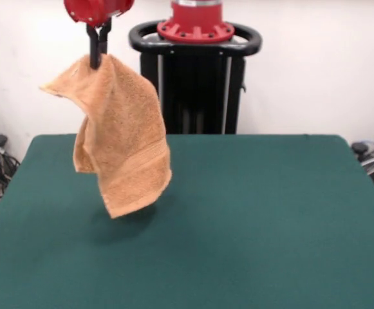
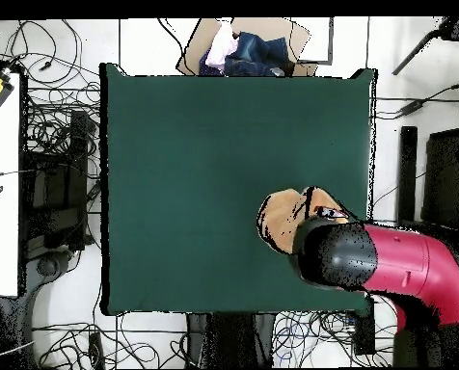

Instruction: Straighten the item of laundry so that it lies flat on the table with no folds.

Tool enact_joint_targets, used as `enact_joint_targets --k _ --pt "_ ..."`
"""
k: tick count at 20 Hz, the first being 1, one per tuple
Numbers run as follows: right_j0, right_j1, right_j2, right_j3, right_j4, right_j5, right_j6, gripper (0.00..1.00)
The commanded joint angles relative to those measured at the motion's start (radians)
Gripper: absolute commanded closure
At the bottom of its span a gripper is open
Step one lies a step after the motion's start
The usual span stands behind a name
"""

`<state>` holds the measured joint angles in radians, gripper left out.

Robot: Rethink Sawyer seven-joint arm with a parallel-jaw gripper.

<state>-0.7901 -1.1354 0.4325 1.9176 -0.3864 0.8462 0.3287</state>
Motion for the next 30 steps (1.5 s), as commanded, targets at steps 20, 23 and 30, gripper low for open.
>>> enact_joint_targets --k 20,23,30 --pt "-0.141 0.005 0.476 0.275 -0.044 0.005 -0.516 1.0" --pt "-0.177 0.01 0.51 0.283 -0.054 0.003 -0.518 1.0" --pt "-0.221 -0.014 0.561 0.286 -0.004 0.06 -0.456 1.0"
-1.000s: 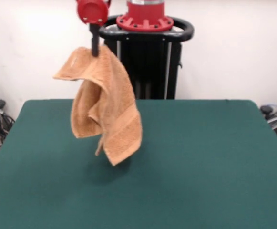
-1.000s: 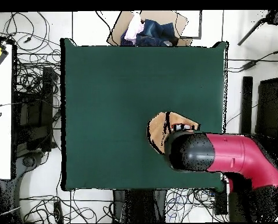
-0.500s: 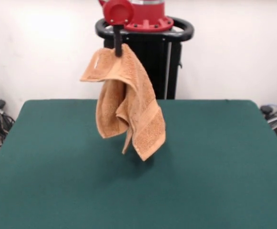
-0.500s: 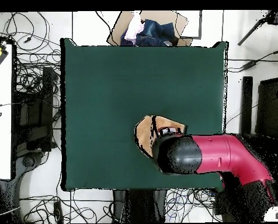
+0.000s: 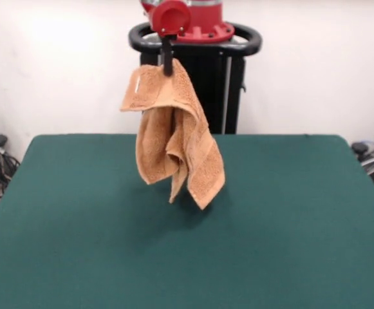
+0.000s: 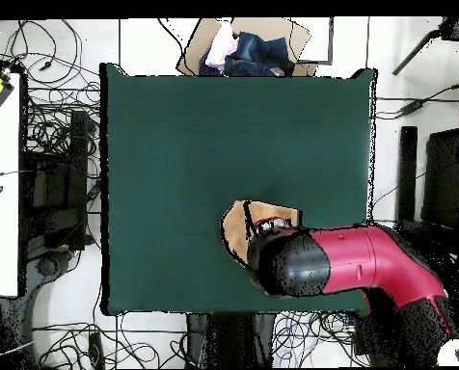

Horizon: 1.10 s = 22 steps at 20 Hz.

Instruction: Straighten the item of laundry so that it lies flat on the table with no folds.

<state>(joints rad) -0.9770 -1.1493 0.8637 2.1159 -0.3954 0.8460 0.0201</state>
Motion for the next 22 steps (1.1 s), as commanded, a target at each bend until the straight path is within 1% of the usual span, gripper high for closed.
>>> enact_joint_targets --k 1,4,9,11,13,14,16,18,20,21,22 --pt "-0.043 0.004 0.146 0.09 0.006 0.066 -0.127 0.0" --pt "-0.061 -0.009 0.164 0.096 0.019 0.065 -0.138 0.0" --pt "-0.112 -0.033 0.221 0.099 0.048 0.094 -0.161 0.0" --pt "-0.107 -0.007 0.218 0.083 0.024 0.101 -0.14 0.0" --pt "-0.106 0.001 0.223 0.075 0.025 0.103 -0.116 0.0" --pt "-0.089 0.011 0.209 0.057 0.019 0.119 -0.089 0.0" --pt "-0.042 0.016 0.155 0.013 0.035 0.132 0.028 0.0" --pt "0.026 0.025 0.057 -0.049 0.055 0.159 0.227 0.0" --pt "0.102 0.036 -0.052 -0.113 0.106 0.178 0.498 0.0" --pt "0.153 0.039 -0.118 -0.153 0.104 0.187 0.661 0.0" --pt "0.191 0.062 -0.18 -0.193 0.113 0.177 0.818 0.0"
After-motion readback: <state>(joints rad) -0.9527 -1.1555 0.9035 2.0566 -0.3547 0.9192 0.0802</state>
